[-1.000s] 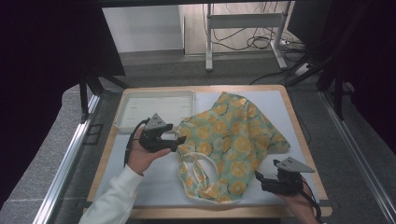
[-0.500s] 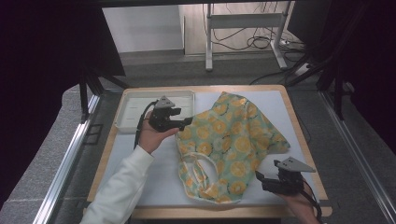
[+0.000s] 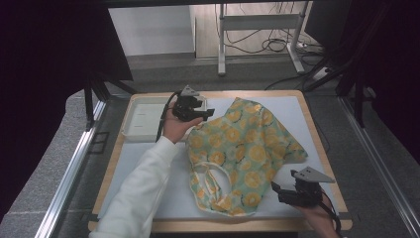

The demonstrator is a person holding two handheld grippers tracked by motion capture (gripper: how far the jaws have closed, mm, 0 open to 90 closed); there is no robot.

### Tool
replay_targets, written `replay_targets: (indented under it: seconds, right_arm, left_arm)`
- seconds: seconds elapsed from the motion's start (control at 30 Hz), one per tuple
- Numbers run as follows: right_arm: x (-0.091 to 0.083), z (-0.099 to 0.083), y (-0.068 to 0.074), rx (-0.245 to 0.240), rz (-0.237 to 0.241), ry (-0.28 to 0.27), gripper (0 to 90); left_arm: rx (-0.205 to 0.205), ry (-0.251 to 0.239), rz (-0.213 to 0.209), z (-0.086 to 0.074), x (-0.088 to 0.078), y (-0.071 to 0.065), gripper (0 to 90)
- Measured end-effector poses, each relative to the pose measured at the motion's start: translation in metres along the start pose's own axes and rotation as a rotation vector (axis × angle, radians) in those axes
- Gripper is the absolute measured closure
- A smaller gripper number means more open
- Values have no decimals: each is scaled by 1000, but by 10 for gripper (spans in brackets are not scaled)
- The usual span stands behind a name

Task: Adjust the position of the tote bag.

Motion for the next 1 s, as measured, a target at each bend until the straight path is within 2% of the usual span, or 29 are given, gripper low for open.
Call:
replay_targets:
  seconds: [0.03,0.1,0.23,0.43,0.67,0.73,0.9,1.0]
  right_arm:
    - [0,0,0,0,-1,0,165]
    - [0,0,0,1,-3,1,164]
    - [0,-1,-2,6,-8,1,165]
    - [-1,-2,-5,13,-12,0,165]
    - [-1,-2,-5,7,-14,3,165]
    - [-1,-2,-4,7,-12,3,165]
    - [0,-3,-3,3,-13,6,165]
    - [0,-3,-2,2,-12,8,165]
  left_arm:
    - [0,0,0,0,0,0,372]
    - [18,25,-4,2,12,0,369]
    - [18,55,-15,1,34,-5,360]
    - [31,112,-33,-11,56,-12,322]
    - [34,142,-51,-30,65,-24,282]
    - [24,141,-56,-37,67,-30,271]
    - [59,158,-36,-46,71,-36,238]
    - [45,150,-30,-45,75,-36,236]
Point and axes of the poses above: each handheld gripper's, and its own axes: x roughly forward along the jaws, z roughly out of its top, y roughly to its left, the point moved 9 cm from there along x, roughly forward along the jaws, and after that the axes turned 9 degrees about -y, right-handed, at the moved point
